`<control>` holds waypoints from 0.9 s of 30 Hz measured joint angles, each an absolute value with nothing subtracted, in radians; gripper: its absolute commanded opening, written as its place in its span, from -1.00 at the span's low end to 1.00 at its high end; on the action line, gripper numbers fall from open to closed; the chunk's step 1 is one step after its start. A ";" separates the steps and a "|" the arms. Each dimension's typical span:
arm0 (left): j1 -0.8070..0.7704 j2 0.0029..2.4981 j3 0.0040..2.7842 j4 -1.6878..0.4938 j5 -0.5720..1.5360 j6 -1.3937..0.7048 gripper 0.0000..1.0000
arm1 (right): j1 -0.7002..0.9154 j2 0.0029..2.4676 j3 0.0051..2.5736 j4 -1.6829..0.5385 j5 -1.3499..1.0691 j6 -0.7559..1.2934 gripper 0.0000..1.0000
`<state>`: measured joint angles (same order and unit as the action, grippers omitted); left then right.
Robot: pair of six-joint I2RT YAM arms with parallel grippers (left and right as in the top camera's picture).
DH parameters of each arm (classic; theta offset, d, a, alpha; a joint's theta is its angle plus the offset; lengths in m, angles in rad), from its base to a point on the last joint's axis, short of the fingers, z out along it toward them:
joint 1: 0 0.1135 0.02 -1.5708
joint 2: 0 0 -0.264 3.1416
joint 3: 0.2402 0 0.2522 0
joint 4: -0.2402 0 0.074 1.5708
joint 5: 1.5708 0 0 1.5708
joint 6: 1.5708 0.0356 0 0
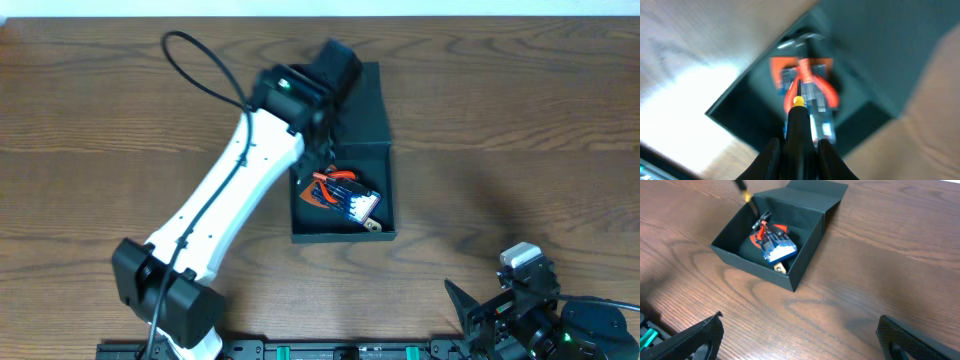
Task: Pack container
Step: 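Lift the yellow screwdriver and lower it into the box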
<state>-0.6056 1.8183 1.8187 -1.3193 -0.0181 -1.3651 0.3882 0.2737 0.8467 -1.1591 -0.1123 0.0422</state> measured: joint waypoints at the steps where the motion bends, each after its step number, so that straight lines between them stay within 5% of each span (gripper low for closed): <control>1: -0.614 1.818 1.791 -1.320 -0.024 -1.372 -0.70 | 0.388 0.274 0.847 -1.159 -0.112 0.042 0.98; 27: -0.734 1.946 1.657 -1.248 -0.024 -1.448 -0.67 | 0.388 0.274 0.847 -1.159 -0.112 0.042 0.98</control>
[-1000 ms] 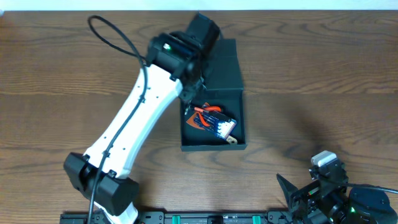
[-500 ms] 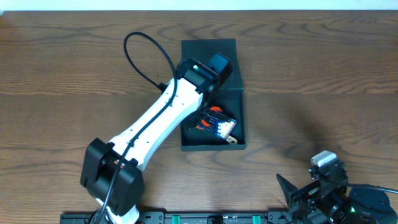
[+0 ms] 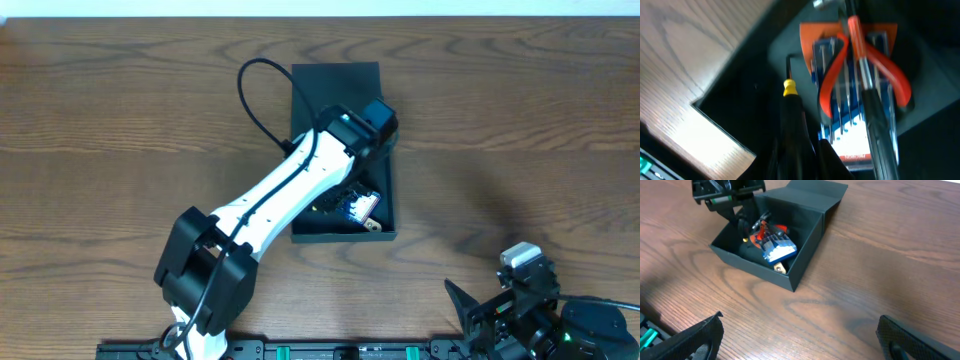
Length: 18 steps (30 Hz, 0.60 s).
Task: Pack container
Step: 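Lift the yellow screwdriver and lower it into the box, then open the left gripper and withdraw it from the box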
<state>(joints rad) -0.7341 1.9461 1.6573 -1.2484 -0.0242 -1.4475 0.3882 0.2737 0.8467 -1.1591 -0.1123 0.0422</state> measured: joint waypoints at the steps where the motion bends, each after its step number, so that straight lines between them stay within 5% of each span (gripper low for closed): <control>1: -0.738 1.951 1.658 -1.247 -0.013 -1.449 -0.56 | 0.388 0.274 0.847 -1.159 -0.113 0.042 0.99; 4: -0.748 1.972 1.658 -1.213 0.004 -1.456 -0.23 | 0.388 0.274 0.847 -1.159 -0.113 0.042 0.98; 7: -0.748 2.016 1.657 -1.188 0.002 -1.458 -0.14 | 0.388 0.274 0.847 -1.159 -0.112 0.042 0.99; 18: -0.768 2.037 1.650 -1.180 0.002 -1.456 -0.10 | 0.388 0.274 0.847 -1.159 -0.112 0.042 0.99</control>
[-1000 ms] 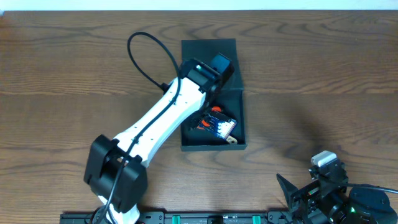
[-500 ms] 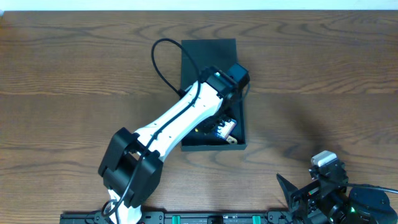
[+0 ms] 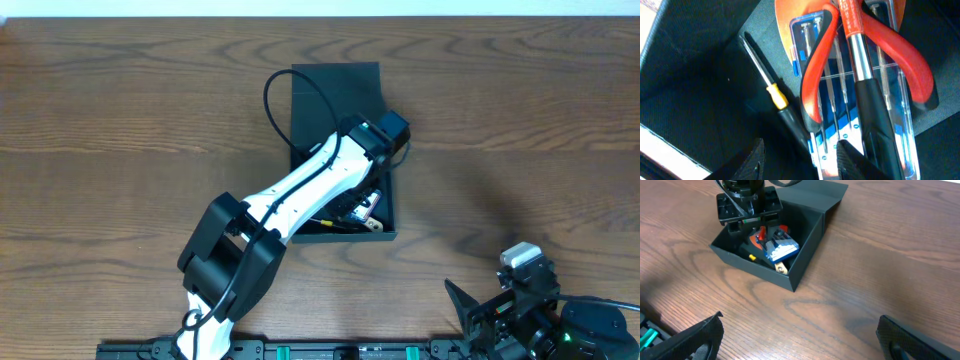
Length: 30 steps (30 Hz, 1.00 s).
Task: Pack container
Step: 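Open the left gripper and withdraw it from the box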
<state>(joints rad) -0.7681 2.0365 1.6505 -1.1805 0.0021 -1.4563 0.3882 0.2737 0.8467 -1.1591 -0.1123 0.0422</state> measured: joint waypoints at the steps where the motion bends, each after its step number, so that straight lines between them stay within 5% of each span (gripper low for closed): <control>1: -0.768 2.037 1.650 -1.180 0.004 -1.451 -0.10 | 0.388 0.274 0.847 -1.159 -0.112 0.042 0.98; 16: -0.741 1.622 1.648 -1.180 -0.121 -1.403 -0.06 | 0.388 0.274 0.847 -1.159 -0.113 0.042 0.98; 18: -0.732 1.572 1.648 -1.181 -0.143 -1.373 0.12 | 0.388 0.274 0.847 -1.159 -0.113 0.042 0.98; 20: -0.723 1.525 1.648 -1.182 -0.162 -1.327 0.97 | 0.388 0.274 0.847 -1.159 -0.113 0.042 0.98; 30: -0.722 1.423 1.648 -1.272 -0.188 -1.273 0.97 | 0.388 0.274 0.847 -1.159 -0.112 0.042 0.98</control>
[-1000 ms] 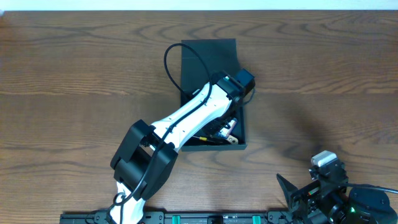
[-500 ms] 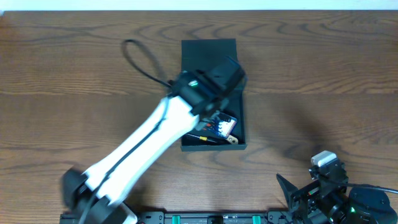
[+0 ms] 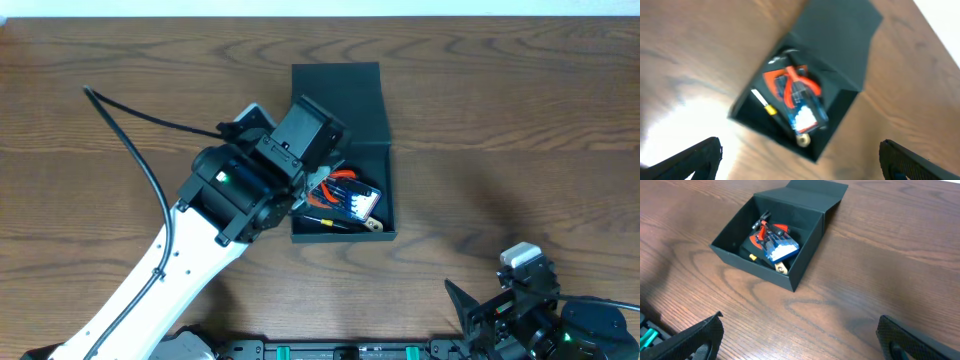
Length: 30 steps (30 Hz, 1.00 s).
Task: Pack container
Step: 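Open the left gripper and withdraw it from the box, then push the box lid closed with both grippers from either side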
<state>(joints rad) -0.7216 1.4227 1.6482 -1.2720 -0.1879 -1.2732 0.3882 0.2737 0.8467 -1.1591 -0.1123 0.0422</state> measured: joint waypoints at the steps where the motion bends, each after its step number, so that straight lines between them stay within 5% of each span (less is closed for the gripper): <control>1: -0.722 1.423 1.648 -1.299 -0.188 -1.272 0.97 | 0.388 0.274 0.847 -1.159 -0.113 0.042 0.98; 7: -0.722 1.425 1.648 -1.430 -0.206 -1.188 0.97 | 0.388 0.274 0.847 -1.159 -0.113 0.042 0.99; 17: -0.722 1.425 1.648 -1.423 -0.189 -0.693 0.97 | 0.388 0.274 0.846 -0.992 -0.254 0.161 0.99; 30: -0.671 1.425 1.648 -1.388 -0.180 -0.566 0.97 | 0.388 0.423 0.870 -0.757 -0.354 0.356 0.98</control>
<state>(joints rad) -0.6708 1.4246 1.6478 -1.3876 -0.1802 -0.5663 0.3882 0.4232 0.8700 -0.7567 -0.3538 0.3557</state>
